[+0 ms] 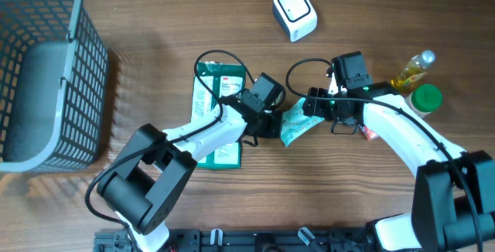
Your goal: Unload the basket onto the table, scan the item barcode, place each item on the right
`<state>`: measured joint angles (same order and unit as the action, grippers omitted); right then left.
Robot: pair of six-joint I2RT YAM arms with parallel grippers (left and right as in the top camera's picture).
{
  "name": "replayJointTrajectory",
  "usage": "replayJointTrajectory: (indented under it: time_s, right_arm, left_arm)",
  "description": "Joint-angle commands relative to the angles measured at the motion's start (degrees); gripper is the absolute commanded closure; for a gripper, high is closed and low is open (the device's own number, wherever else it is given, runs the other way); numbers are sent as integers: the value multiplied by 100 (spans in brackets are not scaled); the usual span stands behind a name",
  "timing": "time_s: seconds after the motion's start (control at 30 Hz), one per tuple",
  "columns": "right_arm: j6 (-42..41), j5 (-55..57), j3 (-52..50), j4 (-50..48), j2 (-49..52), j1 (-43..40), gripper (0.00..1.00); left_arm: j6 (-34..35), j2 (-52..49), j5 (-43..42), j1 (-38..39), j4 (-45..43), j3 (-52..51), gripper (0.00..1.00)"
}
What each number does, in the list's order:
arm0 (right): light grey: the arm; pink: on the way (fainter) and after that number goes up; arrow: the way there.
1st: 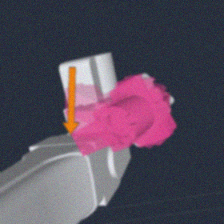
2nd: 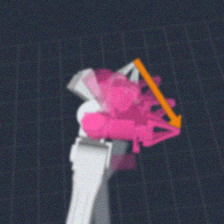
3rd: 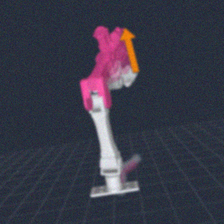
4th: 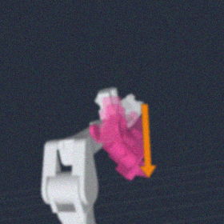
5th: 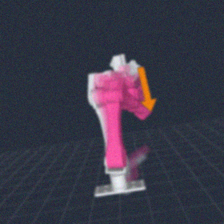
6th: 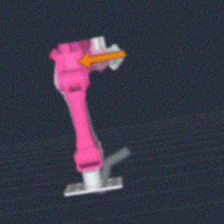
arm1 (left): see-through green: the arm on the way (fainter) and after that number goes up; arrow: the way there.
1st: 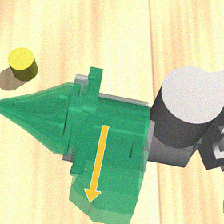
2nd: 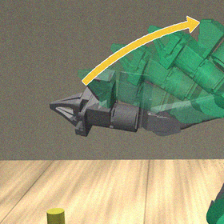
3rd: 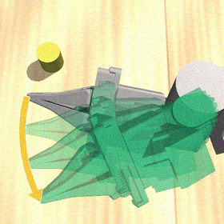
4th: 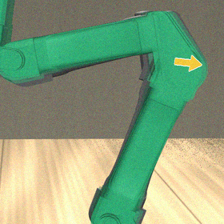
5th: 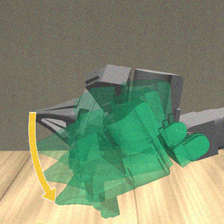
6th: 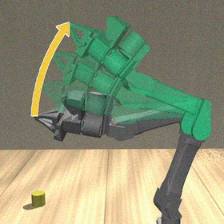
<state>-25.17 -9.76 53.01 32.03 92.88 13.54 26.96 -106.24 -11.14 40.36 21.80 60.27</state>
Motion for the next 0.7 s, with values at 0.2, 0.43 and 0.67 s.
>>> replayJointTrajectory:
  time_s: [0.2,0.43,0.67]
  right_arm:
    - [127,79,-9,-208,319,-24,20]
    - [144,76,-9,-289,472,-24,20]
    - [278,-90,20,-470,358,-28,20]
  left_arm:
    - [74,-433,98,20,-68,-42,96]
    - [72,-544,184,20,-127,-42,96]
    - [33,-4,203,-133,540,264,96]
